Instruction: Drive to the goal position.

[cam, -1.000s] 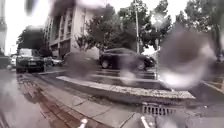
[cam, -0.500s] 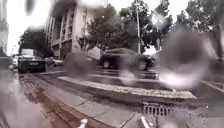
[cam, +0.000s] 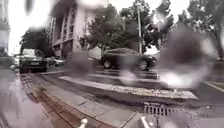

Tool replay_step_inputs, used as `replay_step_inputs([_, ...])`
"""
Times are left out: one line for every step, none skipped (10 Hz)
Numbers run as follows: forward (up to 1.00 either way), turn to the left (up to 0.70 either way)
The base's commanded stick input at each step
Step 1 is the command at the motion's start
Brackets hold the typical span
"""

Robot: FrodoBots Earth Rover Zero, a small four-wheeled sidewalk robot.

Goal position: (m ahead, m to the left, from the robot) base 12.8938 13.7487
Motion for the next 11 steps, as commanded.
replay_step_inputs([0.00,0.70])
replay_step_inputs([0.00,0.70])
replay_step_inputs([0.00,0.70])
replay_step_inputs([0.00,0.70])
replay_step_inputs([0.00,0.70])
replay_step_inputs([0.00,0.70])
replay_step_inputs([0.00,0.70])
replay_step_inputs([0.00,0.70])
replay_step_inputs([0.00,0.70])
replay_step_inputs([0.00,0.70])
replay_step_inputs([0.00,0.70])
